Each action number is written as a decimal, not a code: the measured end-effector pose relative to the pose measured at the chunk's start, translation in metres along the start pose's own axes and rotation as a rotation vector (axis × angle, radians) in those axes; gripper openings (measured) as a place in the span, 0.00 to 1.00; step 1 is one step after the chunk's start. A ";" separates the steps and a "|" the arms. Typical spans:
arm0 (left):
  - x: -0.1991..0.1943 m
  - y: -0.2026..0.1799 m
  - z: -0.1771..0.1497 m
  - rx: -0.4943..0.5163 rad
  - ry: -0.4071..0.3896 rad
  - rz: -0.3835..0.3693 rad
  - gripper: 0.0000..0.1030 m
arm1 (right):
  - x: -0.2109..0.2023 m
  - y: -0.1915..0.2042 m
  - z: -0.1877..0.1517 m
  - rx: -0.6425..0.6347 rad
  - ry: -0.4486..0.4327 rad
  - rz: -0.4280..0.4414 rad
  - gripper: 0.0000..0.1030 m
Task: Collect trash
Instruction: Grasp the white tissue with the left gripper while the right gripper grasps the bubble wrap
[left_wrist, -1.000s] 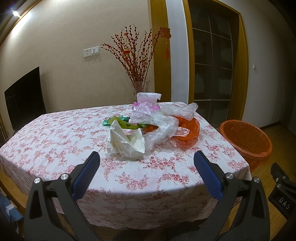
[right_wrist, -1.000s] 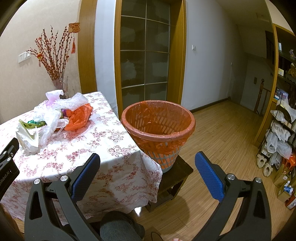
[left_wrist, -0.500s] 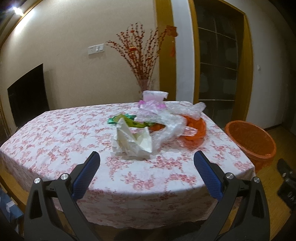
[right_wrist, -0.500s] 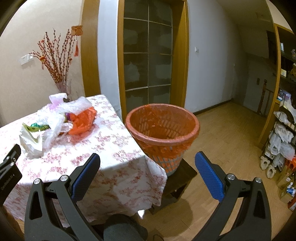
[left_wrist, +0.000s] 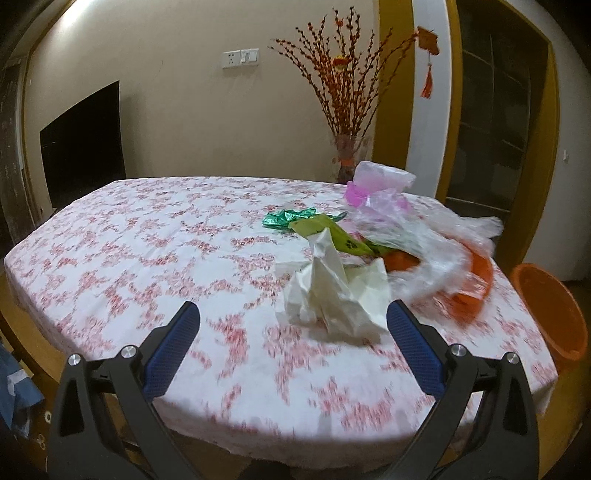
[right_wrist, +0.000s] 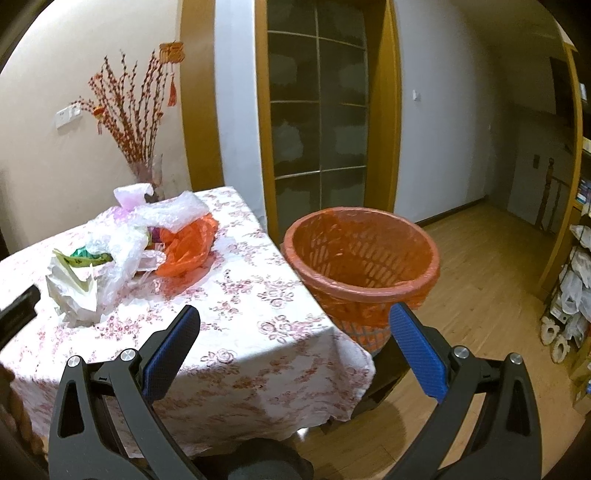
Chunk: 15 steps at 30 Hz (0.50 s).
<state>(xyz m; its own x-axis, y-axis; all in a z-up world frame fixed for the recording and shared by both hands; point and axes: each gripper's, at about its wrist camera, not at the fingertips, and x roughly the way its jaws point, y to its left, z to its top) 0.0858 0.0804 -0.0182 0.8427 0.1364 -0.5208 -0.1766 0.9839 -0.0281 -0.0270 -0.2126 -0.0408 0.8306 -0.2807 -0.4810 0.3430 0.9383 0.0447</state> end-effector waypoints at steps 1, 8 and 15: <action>0.007 -0.001 0.004 0.001 0.006 -0.002 0.96 | 0.004 0.002 0.000 -0.005 0.005 0.004 0.98; 0.055 -0.010 0.022 0.016 0.077 -0.036 0.82 | 0.027 0.018 0.007 -0.044 0.032 0.043 0.98; 0.088 -0.005 0.018 -0.007 0.167 -0.117 0.39 | 0.047 0.038 0.022 -0.082 0.032 0.090 0.96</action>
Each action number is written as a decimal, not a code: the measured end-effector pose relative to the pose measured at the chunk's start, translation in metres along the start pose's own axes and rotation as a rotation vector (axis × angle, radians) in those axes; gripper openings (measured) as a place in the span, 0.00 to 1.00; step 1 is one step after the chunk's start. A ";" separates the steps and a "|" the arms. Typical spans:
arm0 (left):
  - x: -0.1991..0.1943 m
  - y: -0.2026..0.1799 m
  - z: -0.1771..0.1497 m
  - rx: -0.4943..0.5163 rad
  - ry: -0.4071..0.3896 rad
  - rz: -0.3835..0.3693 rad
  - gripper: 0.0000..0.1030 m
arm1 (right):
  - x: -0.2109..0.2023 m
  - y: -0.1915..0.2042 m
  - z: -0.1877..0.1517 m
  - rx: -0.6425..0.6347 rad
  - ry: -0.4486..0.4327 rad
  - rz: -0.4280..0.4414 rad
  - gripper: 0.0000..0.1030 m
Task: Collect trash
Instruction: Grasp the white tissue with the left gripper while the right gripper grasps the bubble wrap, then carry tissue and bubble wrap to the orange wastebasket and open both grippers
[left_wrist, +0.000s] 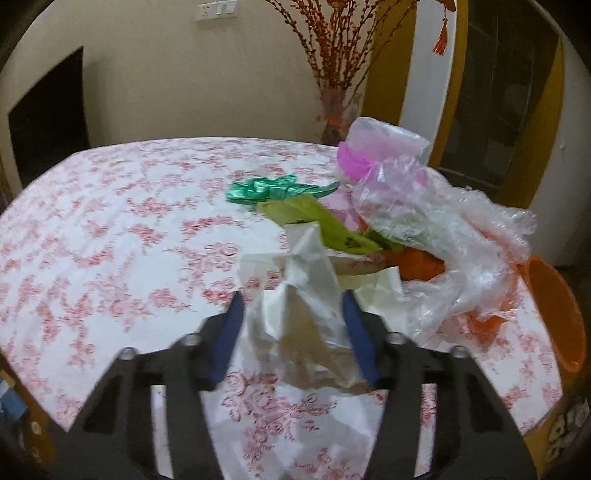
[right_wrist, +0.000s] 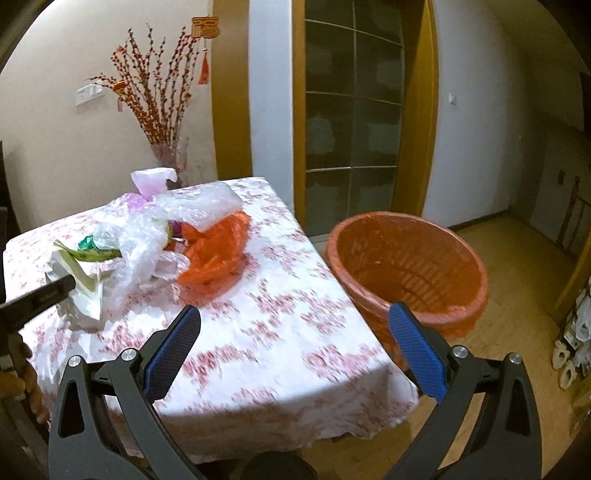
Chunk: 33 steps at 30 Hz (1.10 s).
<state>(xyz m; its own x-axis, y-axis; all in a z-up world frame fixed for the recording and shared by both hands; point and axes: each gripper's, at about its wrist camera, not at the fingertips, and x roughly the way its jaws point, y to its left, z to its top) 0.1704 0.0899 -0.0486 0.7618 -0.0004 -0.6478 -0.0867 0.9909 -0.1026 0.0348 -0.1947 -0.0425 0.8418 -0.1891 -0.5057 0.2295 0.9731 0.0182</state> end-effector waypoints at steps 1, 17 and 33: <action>-0.001 0.001 0.001 0.004 -0.004 -0.006 0.38 | 0.004 0.003 0.004 -0.002 0.001 0.014 0.96; -0.034 0.042 0.021 -0.019 -0.125 0.029 0.20 | 0.090 0.051 0.072 0.024 0.037 0.185 0.77; -0.038 0.043 0.044 -0.054 -0.171 0.033 0.20 | 0.150 0.081 0.075 -0.069 0.164 0.218 0.12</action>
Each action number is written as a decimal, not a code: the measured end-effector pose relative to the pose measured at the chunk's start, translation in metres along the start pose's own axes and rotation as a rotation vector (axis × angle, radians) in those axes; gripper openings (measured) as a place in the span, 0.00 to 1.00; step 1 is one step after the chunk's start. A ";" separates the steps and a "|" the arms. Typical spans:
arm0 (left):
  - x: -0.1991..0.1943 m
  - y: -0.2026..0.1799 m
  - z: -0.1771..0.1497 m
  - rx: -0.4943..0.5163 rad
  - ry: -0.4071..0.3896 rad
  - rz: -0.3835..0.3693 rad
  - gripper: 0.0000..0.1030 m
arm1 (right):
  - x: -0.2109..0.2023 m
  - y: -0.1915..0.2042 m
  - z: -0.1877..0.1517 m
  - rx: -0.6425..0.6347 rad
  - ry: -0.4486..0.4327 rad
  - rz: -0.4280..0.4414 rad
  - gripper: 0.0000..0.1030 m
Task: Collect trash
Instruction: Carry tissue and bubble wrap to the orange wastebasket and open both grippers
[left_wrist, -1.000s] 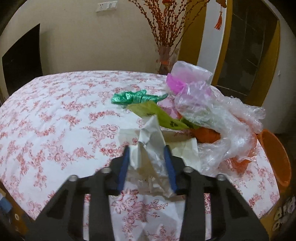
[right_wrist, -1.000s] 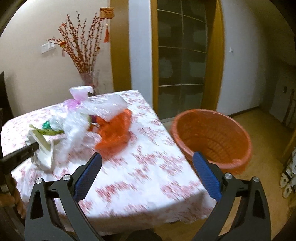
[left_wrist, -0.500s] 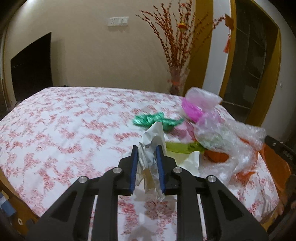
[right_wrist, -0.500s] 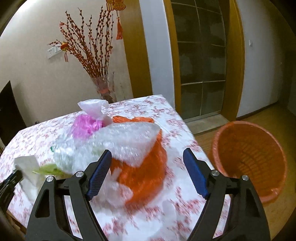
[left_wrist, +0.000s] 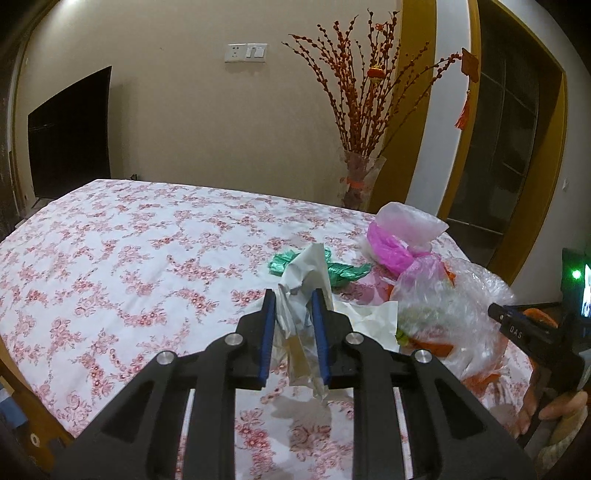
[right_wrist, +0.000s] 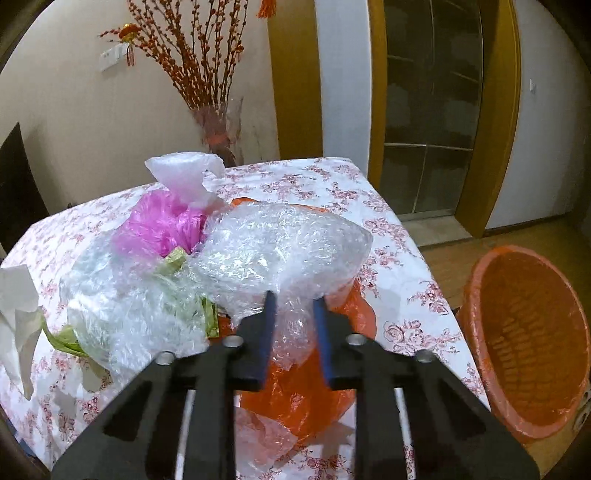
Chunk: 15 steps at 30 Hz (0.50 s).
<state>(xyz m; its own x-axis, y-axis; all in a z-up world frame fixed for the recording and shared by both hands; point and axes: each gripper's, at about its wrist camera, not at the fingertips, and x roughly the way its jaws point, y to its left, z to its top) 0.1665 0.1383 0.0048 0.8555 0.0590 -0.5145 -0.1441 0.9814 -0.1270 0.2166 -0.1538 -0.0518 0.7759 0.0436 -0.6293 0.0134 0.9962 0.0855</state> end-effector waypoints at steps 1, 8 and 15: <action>-0.001 -0.001 0.001 0.002 -0.004 -0.001 0.20 | -0.003 -0.002 0.000 0.009 -0.007 0.009 0.11; -0.010 -0.018 0.010 0.010 -0.034 -0.039 0.20 | -0.034 -0.022 -0.003 0.056 -0.078 0.035 0.05; -0.016 -0.057 0.013 0.045 -0.039 -0.126 0.20 | -0.072 -0.049 -0.007 0.103 -0.161 0.011 0.05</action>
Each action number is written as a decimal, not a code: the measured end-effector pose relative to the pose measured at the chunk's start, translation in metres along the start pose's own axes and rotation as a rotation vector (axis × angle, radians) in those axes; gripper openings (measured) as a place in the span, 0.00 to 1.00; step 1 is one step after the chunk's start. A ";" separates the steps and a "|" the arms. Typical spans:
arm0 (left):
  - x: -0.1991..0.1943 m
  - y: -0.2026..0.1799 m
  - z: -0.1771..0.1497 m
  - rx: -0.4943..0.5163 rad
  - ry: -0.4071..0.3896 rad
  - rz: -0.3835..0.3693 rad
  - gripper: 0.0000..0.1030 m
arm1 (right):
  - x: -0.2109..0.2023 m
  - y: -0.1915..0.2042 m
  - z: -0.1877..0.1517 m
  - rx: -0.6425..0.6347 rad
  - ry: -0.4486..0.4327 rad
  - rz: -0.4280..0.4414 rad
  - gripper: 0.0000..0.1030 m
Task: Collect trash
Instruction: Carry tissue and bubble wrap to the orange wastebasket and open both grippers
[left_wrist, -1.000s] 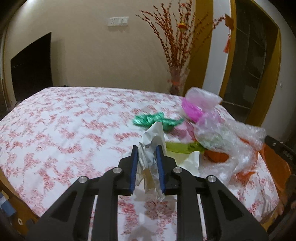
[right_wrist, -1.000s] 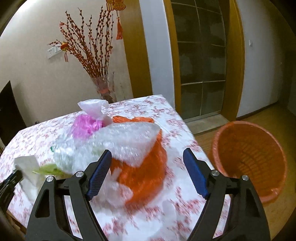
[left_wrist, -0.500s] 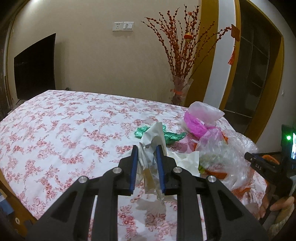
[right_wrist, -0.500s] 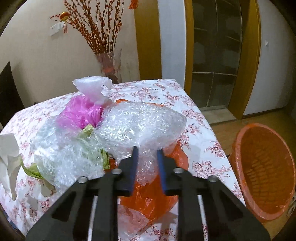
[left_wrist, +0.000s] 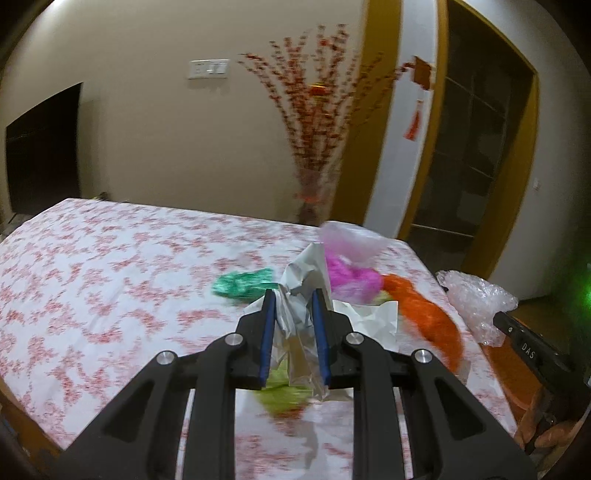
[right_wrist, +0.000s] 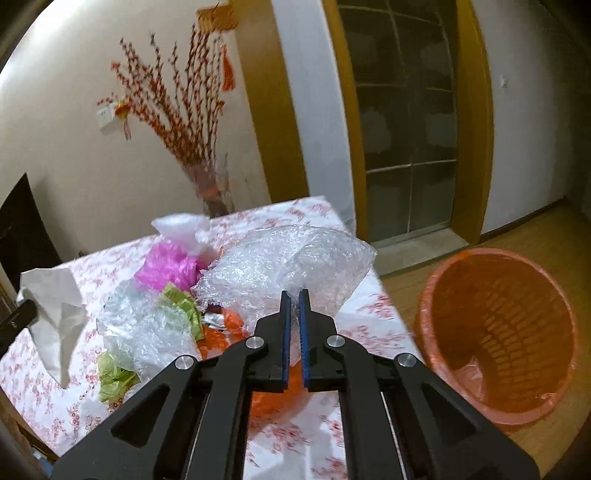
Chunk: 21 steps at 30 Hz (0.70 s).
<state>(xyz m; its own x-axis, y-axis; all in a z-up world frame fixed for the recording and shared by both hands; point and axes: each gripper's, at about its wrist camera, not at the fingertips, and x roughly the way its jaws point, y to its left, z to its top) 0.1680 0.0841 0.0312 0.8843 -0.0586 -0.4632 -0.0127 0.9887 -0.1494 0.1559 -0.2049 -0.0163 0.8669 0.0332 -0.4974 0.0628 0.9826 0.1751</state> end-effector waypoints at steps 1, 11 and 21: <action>0.001 -0.009 0.000 0.011 0.001 -0.018 0.20 | -0.004 -0.003 0.000 0.002 -0.007 -0.008 0.05; 0.013 -0.093 -0.016 0.100 0.039 -0.199 0.20 | -0.038 -0.048 -0.006 0.058 -0.057 -0.148 0.05; 0.030 -0.156 -0.034 0.137 0.090 -0.343 0.20 | -0.053 -0.106 -0.019 0.163 -0.071 -0.285 0.05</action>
<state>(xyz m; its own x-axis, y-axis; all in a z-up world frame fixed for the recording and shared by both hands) 0.1805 -0.0770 0.0109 0.7819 -0.3951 -0.4821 0.3446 0.9185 -0.1940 0.0940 -0.3077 -0.0245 0.8350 -0.2569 -0.4866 0.3809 0.9080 0.1743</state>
